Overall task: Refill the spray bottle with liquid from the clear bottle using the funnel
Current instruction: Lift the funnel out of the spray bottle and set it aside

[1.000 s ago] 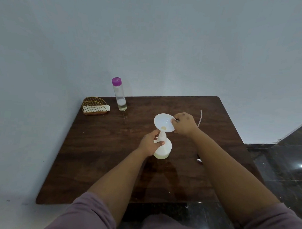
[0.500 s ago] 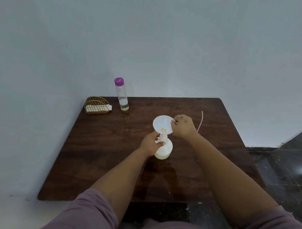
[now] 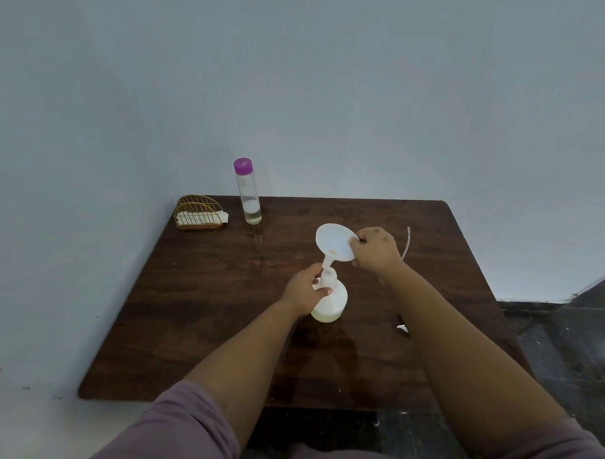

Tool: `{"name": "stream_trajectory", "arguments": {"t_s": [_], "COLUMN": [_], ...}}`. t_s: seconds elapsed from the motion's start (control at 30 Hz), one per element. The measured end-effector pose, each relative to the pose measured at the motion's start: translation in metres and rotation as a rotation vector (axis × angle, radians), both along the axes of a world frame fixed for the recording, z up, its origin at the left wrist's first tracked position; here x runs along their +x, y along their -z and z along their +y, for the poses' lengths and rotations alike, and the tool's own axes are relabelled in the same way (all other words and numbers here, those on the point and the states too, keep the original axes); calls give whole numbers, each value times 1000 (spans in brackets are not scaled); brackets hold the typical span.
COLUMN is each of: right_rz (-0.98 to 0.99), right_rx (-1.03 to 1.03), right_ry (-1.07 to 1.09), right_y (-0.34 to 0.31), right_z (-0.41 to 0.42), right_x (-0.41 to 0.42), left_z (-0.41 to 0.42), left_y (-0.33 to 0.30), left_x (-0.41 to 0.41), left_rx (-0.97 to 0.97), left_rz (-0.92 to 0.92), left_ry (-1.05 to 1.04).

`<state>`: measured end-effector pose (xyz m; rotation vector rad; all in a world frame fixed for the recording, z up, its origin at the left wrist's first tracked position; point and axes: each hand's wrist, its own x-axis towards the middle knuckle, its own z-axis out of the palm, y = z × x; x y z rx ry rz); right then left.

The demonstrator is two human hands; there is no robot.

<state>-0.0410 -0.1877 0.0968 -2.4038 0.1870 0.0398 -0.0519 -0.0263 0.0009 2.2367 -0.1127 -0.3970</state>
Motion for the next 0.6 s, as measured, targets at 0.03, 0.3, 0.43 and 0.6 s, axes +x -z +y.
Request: {"name": "stream_trajectory", "arguments": {"t_s": [0.03, 0.3, 0.43, 0.6], "right_rz": [-1, 43, 69, 56], "right_rx": [-3, -86, 87, 243], "right_ry": [-10, -69, -17, 94], "right_y": [1, 10, 7, -3], "right_z": [-1, 0, 0, -3], "right_x": [1, -2, 4, 17], "left_z": [0, -1, 4, 27], "left_y": [0, -1, -12, -46], "left_x": [0, -1, 3, 25], "left_rx": [2, -14, 5, -286], "left_rz": [5, 16, 40, 203], "left_ry": [-2, -10, 44, -152]}}
